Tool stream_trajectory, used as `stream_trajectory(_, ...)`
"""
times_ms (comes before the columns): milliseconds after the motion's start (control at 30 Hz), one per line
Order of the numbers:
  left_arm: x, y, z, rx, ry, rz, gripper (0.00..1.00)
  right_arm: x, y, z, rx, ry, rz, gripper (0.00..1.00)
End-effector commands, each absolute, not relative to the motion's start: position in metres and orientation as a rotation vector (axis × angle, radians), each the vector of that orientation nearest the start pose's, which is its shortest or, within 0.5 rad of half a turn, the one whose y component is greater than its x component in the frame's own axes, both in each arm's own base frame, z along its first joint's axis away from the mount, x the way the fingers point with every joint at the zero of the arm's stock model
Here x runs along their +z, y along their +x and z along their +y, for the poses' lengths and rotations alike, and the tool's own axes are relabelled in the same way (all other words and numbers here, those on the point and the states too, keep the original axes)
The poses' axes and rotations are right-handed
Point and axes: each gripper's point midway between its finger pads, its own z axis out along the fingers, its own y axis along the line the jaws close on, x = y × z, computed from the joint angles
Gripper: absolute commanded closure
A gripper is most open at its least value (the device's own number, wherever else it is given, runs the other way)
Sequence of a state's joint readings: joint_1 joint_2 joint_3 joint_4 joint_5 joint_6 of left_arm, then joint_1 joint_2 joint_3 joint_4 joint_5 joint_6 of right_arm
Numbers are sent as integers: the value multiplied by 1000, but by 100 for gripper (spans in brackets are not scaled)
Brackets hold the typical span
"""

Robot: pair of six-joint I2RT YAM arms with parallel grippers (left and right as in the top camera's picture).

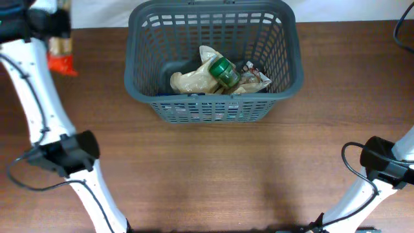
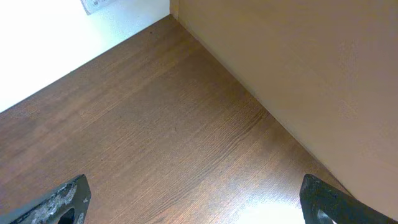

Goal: Pack container
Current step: 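Lift the spaghetti pack with the left gripper and carry it over the basket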

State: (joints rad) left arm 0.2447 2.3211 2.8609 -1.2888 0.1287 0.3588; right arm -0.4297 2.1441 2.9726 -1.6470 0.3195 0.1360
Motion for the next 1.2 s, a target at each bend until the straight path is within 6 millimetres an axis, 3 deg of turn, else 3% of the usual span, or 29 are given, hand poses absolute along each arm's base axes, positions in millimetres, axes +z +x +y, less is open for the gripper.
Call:
stream_trajectory(0, 399, 540, 56, 130, 307, 2078, 98, 381, 384, -236, -508, 833, 2255, 1)
stream_trajectory(133, 435, 534, 10, 128, 420, 1951, 98, 381, 384, -236, -508, 833, 2255, 1)
stream_trajectory(267, 457, 525, -33, 76, 531, 1856, 98, 381, 384, -236, -508, 833, 2255, 1)
stream_trajectory(700, 463, 497, -149, -79, 807, 1738, 98, 381, 384, -236, -508, 833, 2255, 1)
stream_trajectory(767, 460, 491, -169, -108, 846, 1736, 98, 381, 384, -236, -508, 833, 2255, 1)
stream_trajectory(900, 441, 487, -178, -95, 872, 1802, 99, 381, 384, -236, -508, 833, 2255, 1)
stream_trajectory(1167, 363, 481, -181, -78, 1069, 2019, 98, 381, 384, -236, -508, 833, 2255, 1)
